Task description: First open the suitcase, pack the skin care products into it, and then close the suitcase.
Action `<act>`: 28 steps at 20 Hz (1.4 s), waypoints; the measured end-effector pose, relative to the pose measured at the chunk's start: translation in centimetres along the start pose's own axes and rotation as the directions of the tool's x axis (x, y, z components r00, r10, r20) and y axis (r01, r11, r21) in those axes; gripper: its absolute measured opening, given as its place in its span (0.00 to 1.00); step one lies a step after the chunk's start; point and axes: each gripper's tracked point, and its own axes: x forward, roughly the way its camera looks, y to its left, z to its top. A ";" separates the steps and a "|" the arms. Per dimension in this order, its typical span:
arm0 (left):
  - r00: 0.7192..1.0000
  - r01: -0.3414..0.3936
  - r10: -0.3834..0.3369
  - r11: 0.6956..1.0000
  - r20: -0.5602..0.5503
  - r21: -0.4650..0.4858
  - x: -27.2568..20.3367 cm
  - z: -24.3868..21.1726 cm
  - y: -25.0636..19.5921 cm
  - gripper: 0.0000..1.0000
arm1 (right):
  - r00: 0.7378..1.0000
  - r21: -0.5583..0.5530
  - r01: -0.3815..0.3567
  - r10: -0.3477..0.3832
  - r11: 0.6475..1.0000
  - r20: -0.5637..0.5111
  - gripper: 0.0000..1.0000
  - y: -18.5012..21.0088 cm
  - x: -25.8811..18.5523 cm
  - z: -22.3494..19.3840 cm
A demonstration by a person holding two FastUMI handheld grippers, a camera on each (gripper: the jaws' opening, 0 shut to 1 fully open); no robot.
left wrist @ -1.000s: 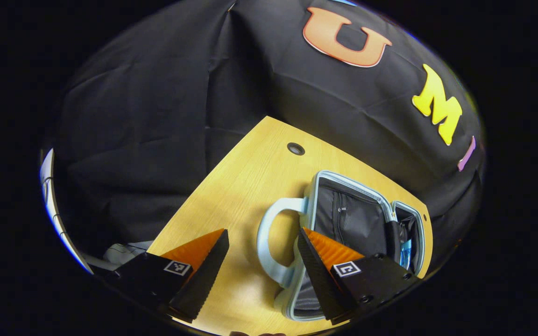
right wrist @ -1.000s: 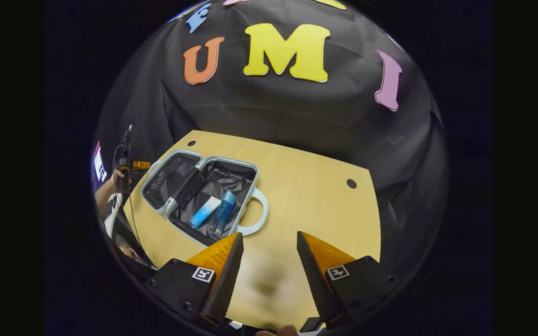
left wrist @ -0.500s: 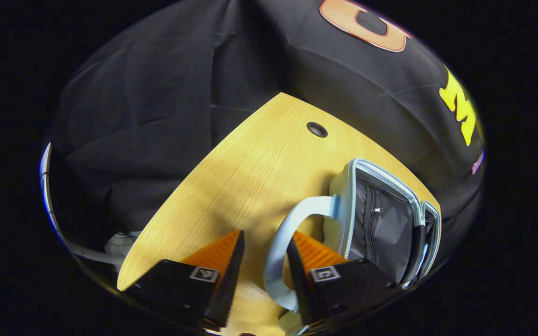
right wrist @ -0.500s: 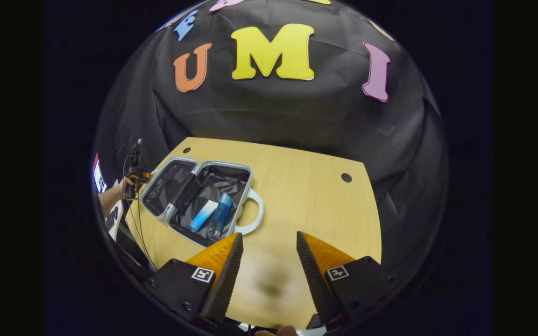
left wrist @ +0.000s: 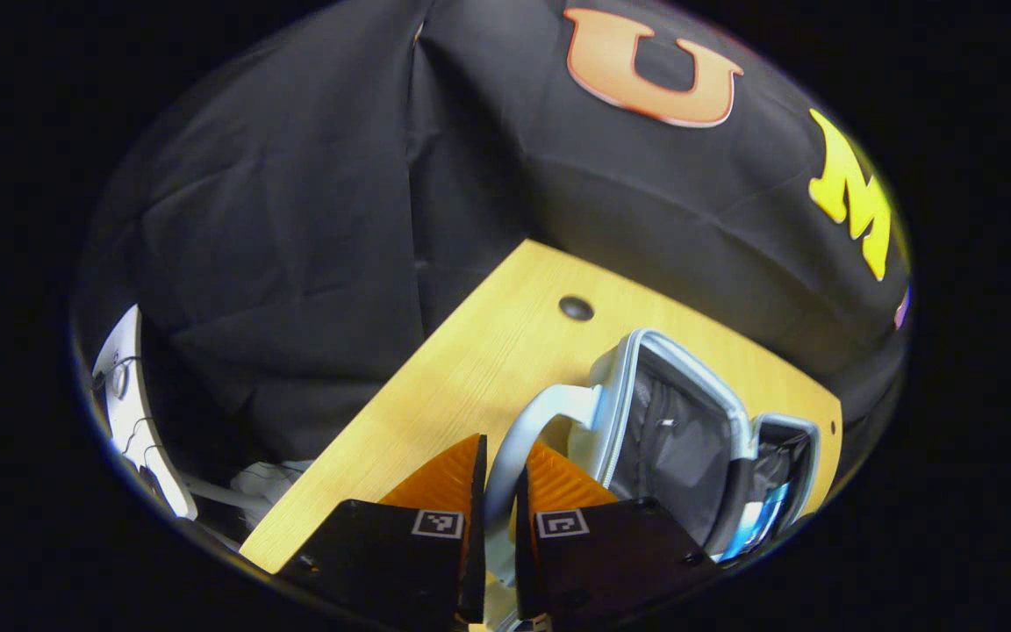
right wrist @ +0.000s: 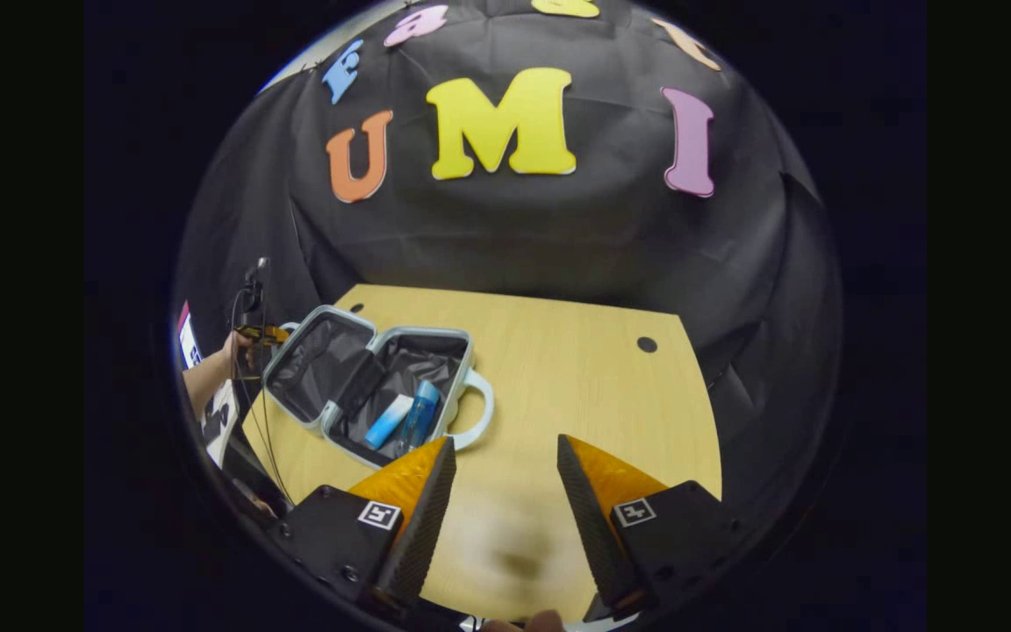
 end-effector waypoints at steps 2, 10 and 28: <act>0.996 0.024 -0.023 1.000 0.085 -0.006 -4.0 2.5 -3.1 0.16 | 0.997 0.005 0.023 -0.023 1.000 0.079 0.70 -1.3 -1.2 1.1; 0.923 0.182 -0.201 0.979 0.329 0.088 -17.4 4.4 -23.4 0.13 | 0.962 0.062 0.099 -0.111 0.993 0.251 0.70 -7.6 -6.3 2.0; 0.907 0.272 -0.363 0.892 0.213 0.360 -8.3 -17.9 -48.9 0.11 | 0.877 0.046 0.417 -0.415 0.908 0.241 0.70 -20.4 -14.3 -2.0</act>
